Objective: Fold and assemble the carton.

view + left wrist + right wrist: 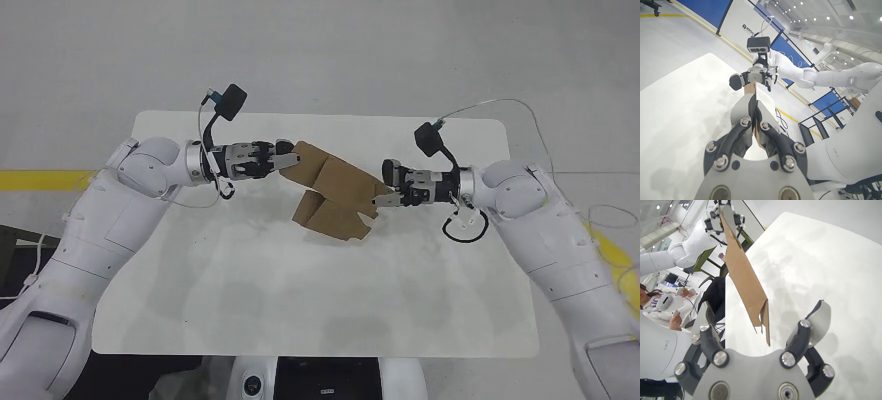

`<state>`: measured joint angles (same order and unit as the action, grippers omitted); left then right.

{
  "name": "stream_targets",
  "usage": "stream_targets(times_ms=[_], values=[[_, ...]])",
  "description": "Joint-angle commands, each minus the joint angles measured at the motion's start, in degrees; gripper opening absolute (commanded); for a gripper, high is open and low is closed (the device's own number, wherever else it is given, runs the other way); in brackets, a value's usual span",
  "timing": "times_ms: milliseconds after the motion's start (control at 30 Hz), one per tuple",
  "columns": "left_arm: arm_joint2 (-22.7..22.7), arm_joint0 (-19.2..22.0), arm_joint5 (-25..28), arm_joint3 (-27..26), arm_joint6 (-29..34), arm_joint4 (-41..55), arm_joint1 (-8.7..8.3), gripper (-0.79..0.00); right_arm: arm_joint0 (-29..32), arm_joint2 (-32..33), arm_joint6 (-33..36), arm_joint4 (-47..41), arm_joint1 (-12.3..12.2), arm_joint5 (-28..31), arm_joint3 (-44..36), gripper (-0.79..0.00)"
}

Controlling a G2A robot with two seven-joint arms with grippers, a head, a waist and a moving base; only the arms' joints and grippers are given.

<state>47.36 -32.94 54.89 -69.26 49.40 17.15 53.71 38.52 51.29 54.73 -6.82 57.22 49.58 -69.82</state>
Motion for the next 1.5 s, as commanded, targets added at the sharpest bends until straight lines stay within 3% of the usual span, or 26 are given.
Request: stream_targets(times_ms=[0, 200, 267, 333, 600, 800, 900, 933, 967, 1000, 1033, 1467], values=[[-0.35, 0.22, 0.10, -0.10, -0.11, 0.48, -0.20, -0.785, -1.01, -3.01, -1.21, -0.96, -0.90, 1.21, -0.14, 0.000], [-1.73, 0.77, 0.31, -0.52, -0.31, 1.81, -0.68, -0.785, -4.78, -11.05, -5.53, -3.27, -3.27, 5.52, 1.46, 0.000], [-2.12, 1.00, 0.35, -0.53, -0.36, 2.11, -0.83, -0.785, -6.08, -13.57, -6.86, -3.77, -3.88, 6.86, 2.25, -0.148], [-2.52, 1.15, 0.44, -0.51, -0.44, 2.48, -0.97, -0.785, -7.32, -15.98, -8.20, -4.46, -4.40, 8.19, 2.96, -0.403], [-3.85, 1.92, 0.70, -0.38, -0.70, 3.63, -1.43, -0.785, -10.65, -21.34, -8.44, -9.83, -5.87, 8.42, 3.53, -0.526], [-4.67, 2.42, 0.92, -0.22, -0.93, 4.23, -1.69, -0.785, -11.44, -22.71, -8.44, -12.69, -6.49, 8.42, 3.34, -0.763], [-5.07, 2.65, 1.23, -0.01, -1.23, 3.98, -1.88, -0.779, -11.63, -23.04, -8.44, -13.56, -6.72, 8.42, 3.11, -0.785], [-5.18, 2.72, 1.36, 0.07, -1.36, 3.95, -1.94, -0.659, -11.65, -23.09, -8.44, -13.96, -6.78, 8.42, 2.94, -0.785], [-5.26, 2.80, 1.51, 0.17, -1.52, 3.88, -1.99, -0.449, -11.63, -23.14, -8.44, -14.33, -6.85, 8.42, 2.87, -0.785], [-5.32, 2.88, 1.66, 0.27, -1.67, 3.66, -2.05, -0.139, -11.63, -23.16, -8.44, -14.64, -6.91, 8.42, 2.79, -0.785], [-5.34, 2.95, 1.92, 0.35, -1.92, 3.47, -2.11, 0.000, -11.59, -23.19, -8.44, -15.05, -6.96, 8.42, 2.73, -0.785], [-2.14, 2.49, 3.11, 2.33, -3.37, 2.15, -2.76, 0.000, -12.35, -25.76, -8.44, -22.24, -6.75, 8.42, 6.49, -0.785]])
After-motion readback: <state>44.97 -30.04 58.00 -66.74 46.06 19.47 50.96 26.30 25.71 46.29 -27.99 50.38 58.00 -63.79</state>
